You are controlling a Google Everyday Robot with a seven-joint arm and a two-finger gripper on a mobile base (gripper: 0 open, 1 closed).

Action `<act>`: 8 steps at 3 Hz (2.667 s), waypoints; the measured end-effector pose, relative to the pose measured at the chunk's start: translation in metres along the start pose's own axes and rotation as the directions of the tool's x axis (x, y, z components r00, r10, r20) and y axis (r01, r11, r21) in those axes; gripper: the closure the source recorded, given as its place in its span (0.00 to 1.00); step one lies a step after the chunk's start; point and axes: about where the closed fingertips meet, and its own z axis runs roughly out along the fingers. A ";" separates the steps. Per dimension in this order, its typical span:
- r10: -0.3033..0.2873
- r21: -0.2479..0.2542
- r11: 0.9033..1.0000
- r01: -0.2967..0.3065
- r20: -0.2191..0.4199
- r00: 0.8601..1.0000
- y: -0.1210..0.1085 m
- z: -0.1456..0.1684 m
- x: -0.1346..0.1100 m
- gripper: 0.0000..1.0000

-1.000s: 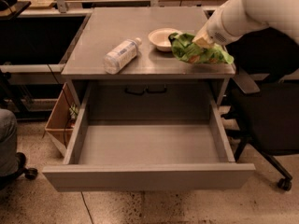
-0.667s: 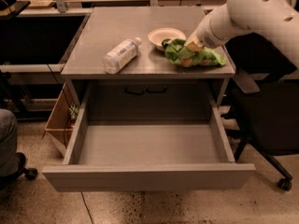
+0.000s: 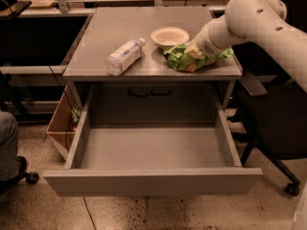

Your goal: Pick green rice chip bag from top drawer and place on counter

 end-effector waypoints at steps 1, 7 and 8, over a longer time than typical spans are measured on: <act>0.000 0.000 1.000 0.000 0.000 1.000 -0.002 -0.003 -0.002 0.27; -0.091 -0.067 0.993 0.093 0.039 0.995 0.063 -0.080 0.008 0.00; -0.090 -0.062 0.994 0.093 0.044 0.995 0.064 -0.095 0.006 0.00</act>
Offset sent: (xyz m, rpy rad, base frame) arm -0.0098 0.0029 -0.0086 -0.0091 -0.0242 0.0663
